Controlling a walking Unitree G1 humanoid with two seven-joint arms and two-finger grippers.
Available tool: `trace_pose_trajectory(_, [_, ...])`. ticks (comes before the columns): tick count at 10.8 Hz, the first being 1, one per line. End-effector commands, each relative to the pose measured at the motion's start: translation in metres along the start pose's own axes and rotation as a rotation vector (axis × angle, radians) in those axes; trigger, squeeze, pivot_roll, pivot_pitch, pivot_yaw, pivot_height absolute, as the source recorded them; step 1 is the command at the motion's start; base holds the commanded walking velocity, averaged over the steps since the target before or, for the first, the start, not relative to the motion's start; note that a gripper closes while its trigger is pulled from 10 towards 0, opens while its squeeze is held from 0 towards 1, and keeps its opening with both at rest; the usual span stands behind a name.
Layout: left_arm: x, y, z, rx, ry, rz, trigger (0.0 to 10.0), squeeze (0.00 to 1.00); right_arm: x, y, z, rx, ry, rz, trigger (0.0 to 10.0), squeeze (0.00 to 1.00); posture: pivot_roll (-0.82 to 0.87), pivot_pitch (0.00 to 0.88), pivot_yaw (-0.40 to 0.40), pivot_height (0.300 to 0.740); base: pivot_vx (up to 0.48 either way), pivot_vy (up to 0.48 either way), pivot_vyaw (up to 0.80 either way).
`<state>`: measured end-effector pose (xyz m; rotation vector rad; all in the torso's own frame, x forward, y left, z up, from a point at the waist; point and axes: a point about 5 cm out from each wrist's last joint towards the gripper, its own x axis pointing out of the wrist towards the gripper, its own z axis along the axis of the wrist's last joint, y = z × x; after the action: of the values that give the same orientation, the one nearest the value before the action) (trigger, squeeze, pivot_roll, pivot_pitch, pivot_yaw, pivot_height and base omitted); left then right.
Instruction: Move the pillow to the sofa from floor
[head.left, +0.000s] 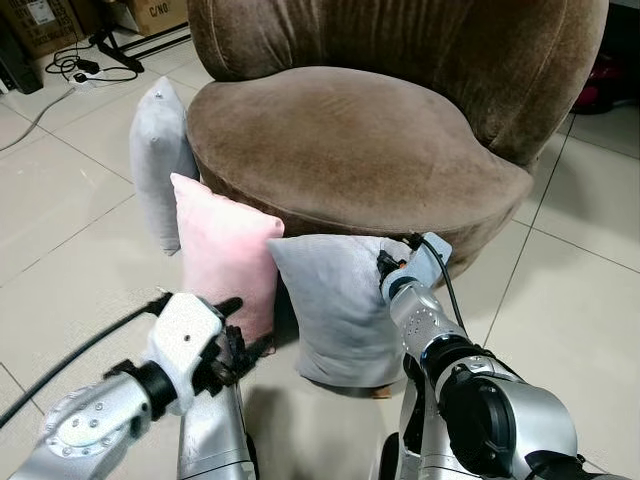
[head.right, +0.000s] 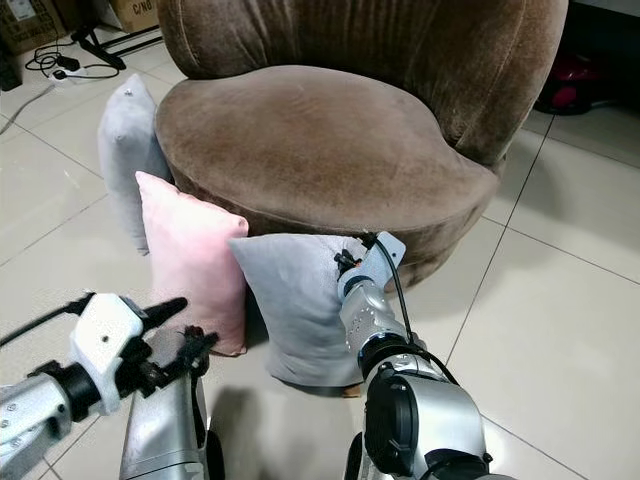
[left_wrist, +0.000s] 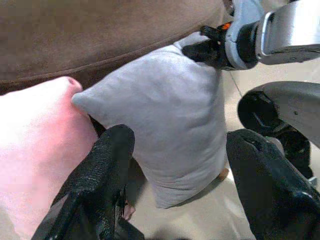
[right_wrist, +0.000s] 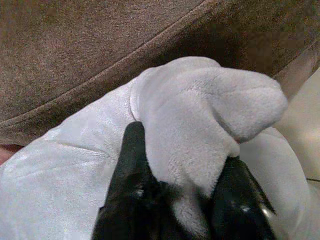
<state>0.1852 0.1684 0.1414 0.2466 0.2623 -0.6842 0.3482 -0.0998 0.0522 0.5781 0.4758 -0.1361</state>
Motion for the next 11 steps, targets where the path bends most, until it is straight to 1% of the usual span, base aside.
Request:
trace_pose_trajectory(1, [0.002, 0.002, -0.003, 0.009, 0.007, 0.001, 10.0, 0.00, -0.001, -0.003, -0.007, -0.004, 0.036, -0.007, 0.0, 0.00, 0.08, 0.009, 0.000, 0.409, 0.000, 0.000, 0.00])
trace_pose_trajectory(3, [0.008, 0.004, -0.006, 0.013, -0.001, 0.018, 10.0, 0.00, 0.000, -0.004, -0.002, 0.002, 0.026, 0.007, 0.0, 0.00, 0.06, 0.000, -0.010, 0.409, 0.000, 0.000, 0.00])
trace_pose_trajectory(4, [0.007, 0.004, -0.008, 0.007, -0.004, 0.044, 10.0, 0.00, 0.001, -0.004, 0.002, 0.018, 0.019, 0.030, 0.0, 0.00, 0.05, 0.000, -0.014, 0.409, 0.000, 0.000, 0.00])
trace_pose_trajectory(5, [0.008, 0.007, -0.009, -0.021, -0.010, 0.092, 10.0, 0.00, 0.001, 0.000, 0.007, -0.014, 0.003, 0.072, 0.0, 0.00, 0.04, 0.000, -0.016, 0.409, 0.000, 0.000, 0.00])
trace_pose_trajectory(6, [0.012, 0.013, -0.013, -0.048, -0.026, 0.161, 10.0, 0.00, 0.001, 0.006, 0.016, -0.030, -0.029, 0.152, 0.0, 0.00, 0.01, 0.000, -0.013, 0.409, 0.000, 0.000, 0.00])
trace_pose_trajectory(8, [0.020, 0.020, -0.012, -0.067, -0.057, 0.222, 10.0, 0.00, 0.000, 0.010, 0.034, 0.041, -0.114, 0.204, 0.0, 0.00, -0.02, 0.000, 0.001, 0.409, 0.000, 0.000, 0.00])
trace_pose_trajectory(9, [0.023, 0.023, -0.008, -0.059, -0.071, 0.248, 10.0, 0.00, -0.005, 0.013, 0.045, 0.062, -0.168, 0.247, 0.0, 0.00, -0.03, 0.000, 0.005, 0.409, 0.000, 0.000, 0.00])
trace_pose_trajectory(10, [0.028, 0.033, -0.006, -0.057, -0.089, 0.324, 10.0, 0.00, -0.019, 0.015, 0.063, 0.058, -0.257, 0.313, 0.0, 0.00, -0.04, 0.000, 0.015, 0.409, 0.000, 0.000, 0.00])
trace_pose_trajectory(11, [0.031, 0.037, -0.003, -0.053, -0.107, 0.343, 10.0, 0.00, -0.036, 0.017, 0.080, 0.038, -0.330, 0.364, 0.0, 0.00, -0.05, 0.000, 0.028, 0.409, 0.000, 0.000, 0.00])
